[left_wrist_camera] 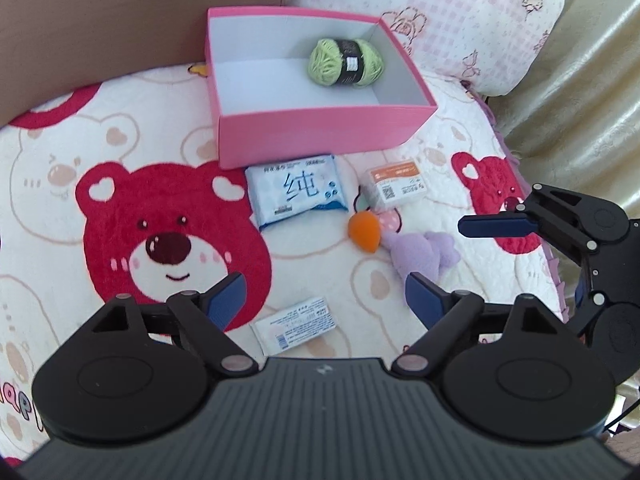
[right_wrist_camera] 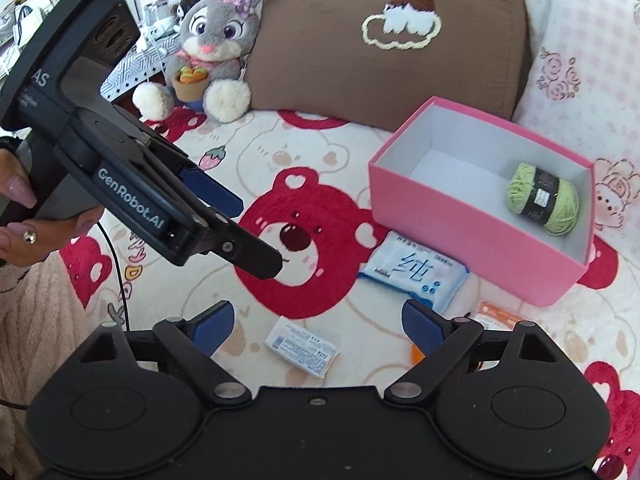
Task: Organize objects
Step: 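Withdraw the left gripper and move it toward the white medicine box, then close the left gripper on the white medicine box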
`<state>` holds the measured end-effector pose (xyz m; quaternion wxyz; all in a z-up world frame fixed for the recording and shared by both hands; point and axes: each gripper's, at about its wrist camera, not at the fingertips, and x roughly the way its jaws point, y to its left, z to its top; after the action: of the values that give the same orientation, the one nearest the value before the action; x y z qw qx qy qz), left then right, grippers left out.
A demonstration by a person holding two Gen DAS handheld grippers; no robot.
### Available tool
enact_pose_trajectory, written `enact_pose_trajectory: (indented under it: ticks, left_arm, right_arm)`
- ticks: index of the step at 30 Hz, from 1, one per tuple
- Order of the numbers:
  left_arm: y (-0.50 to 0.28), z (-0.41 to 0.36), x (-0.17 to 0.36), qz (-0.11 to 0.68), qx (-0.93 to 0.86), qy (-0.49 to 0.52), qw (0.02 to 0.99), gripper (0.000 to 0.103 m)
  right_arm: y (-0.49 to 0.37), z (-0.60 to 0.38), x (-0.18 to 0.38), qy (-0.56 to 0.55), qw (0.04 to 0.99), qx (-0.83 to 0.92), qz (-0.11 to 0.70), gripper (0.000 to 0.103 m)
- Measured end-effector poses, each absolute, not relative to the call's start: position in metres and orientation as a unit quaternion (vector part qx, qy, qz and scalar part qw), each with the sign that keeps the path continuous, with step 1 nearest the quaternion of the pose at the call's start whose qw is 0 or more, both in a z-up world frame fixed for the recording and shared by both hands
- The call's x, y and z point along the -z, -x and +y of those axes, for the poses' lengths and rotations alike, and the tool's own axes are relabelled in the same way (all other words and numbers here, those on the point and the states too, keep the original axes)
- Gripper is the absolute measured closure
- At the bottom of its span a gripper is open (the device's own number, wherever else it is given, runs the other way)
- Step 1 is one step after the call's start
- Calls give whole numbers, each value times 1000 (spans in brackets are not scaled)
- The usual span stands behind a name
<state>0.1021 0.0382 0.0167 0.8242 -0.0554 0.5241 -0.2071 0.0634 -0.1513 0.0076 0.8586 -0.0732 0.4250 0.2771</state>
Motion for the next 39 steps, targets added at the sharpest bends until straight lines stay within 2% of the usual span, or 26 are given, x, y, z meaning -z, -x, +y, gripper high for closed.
enact_pose_trajectory:
  ticks: [3, 6, 13, 20, 25, 31, 35, 39]
  left_arm:
    - [-96, 41, -4, 528, 198, 68, 823, 15]
    - [-89, 47, 8, 525, 198, 84, 823, 8]
    - [-90, 52, 39, 550, 179, 93, 810, 8]
    - [-98, 55, 71, 583, 172, 97, 788, 9]
    - [-103, 59, 87, 595, 172, 116, 776, 10]
    - [-110, 65, 106, 596, 169, 139, 772, 12]
    - [-113, 66, 121, 603, 166, 154, 765, 13]
    - [-116, 70, 135, 608, 160, 174, 758, 22]
  right_arm:
    - [-62, -145, 3, 80, 852, -284, 433, 10]
    - [-62, -140, 12, 85, 846, -289, 441, 10]
    - [-64, -129, 45, 67, 825, -296, 477, 10]
    - [-88, -135, 88, -42, 784, -277, 553, 10]
    - [-101, -140, 112, -99, 767, -244, 585, 10]
    - [-106, -129, 131, -95, 756, -231, 605, 10]
    - [-106, -116, 138, -48, 774, -216, 594, 10]
    - [-109, -110, 147, -41, 774, -216, 594, 10]
